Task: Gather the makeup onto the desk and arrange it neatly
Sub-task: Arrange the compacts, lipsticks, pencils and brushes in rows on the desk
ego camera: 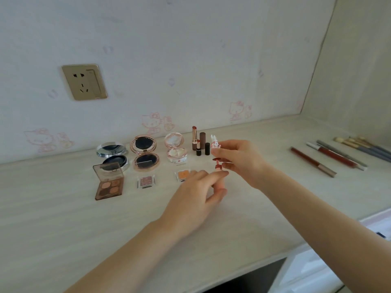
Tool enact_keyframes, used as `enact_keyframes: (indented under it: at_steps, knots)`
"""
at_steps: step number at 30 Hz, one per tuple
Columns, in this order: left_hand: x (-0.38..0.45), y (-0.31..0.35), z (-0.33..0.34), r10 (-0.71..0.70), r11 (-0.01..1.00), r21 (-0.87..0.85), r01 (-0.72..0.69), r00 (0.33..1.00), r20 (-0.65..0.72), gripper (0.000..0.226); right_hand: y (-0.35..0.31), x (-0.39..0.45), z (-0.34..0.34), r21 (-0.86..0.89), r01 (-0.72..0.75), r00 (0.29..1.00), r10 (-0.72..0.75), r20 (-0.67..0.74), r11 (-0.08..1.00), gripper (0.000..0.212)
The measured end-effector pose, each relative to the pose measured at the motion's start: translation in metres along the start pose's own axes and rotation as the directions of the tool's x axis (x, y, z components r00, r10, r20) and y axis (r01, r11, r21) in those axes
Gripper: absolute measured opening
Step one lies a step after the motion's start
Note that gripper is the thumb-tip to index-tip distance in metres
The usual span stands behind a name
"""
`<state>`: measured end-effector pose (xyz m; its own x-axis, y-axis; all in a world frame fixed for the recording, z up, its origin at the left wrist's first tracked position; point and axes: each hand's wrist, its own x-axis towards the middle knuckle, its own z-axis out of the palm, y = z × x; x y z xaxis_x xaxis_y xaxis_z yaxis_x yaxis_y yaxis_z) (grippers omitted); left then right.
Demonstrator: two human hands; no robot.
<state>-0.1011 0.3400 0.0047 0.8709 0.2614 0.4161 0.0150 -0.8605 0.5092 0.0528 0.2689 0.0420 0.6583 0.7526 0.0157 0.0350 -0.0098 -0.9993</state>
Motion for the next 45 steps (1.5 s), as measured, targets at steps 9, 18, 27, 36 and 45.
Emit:
enact_keyframes:
  at_steps: [9,18,27,36,45]
  knots:
    - [0.018,-0.011,0.008,-0.009,0.967,0.256,0.012,1.000,-0.010,0.025,0.007,0.043,0.011,-0.286,-0.121,0.989,0.141,0.050,0.950,0.016]
    - [0.014,-0.017,0.010,-0.010,0.935,0.355,0.021,0.999,-0.034,0.026,0.016,0.056,0.023,-0.475,-0.145,0.989,0.143,-0.042,0.868,0.030]
    - [0.010,-0.016,0.008,0.023,0.940,0.342,0.000,0.998,-0.063,0.020,0.017,0.054,0.032,-0.590,-0.144,0.989,0.139,-0.054,0.794,0.045]
    - [0.006,-0.017,0.007,0.043,0.961,0.274,-0.024,0.997,-0.062,0.024,0.012,0.048,0.031,-0.648,-0.104,0.992,0.122,-0.018,0.754,0.041]
    - [0.005,-0.018,0.005,0.039,0.956,0.293,-0.024,0.998,-0.045,0.029,0.003,0.036,0.013,-0.543,-0.115,0.990,0.140,0.004,0.832,0.023]
